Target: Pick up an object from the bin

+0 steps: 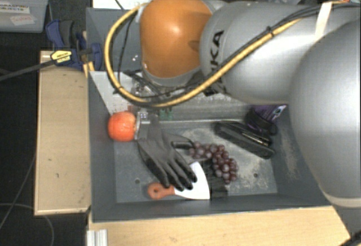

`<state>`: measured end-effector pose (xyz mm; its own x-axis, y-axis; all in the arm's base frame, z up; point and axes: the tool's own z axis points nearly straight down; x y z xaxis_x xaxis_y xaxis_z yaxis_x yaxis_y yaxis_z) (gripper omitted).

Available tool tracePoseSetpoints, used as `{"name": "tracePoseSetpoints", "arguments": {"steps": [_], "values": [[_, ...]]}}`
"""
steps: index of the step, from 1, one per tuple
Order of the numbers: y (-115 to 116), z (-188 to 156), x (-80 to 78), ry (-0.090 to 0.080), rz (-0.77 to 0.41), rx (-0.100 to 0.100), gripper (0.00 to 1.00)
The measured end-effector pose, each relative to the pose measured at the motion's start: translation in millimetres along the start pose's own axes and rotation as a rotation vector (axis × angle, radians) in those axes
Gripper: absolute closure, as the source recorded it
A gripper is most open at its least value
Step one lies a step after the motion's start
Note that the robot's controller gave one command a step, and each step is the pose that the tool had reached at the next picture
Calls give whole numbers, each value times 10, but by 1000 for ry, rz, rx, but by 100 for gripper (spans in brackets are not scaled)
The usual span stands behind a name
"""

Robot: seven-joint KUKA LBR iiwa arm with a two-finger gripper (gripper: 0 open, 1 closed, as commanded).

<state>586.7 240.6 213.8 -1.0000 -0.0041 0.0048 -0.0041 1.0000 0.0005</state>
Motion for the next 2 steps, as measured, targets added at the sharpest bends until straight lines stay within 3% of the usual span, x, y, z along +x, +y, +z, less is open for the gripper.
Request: {"name": "tracePoseSetpoints", "arguments": {"steps": [1,2], "values": [[-17,-54,-19,-8,7,-1,0],[-591,1120,458,-7,273,-3,0]]}}
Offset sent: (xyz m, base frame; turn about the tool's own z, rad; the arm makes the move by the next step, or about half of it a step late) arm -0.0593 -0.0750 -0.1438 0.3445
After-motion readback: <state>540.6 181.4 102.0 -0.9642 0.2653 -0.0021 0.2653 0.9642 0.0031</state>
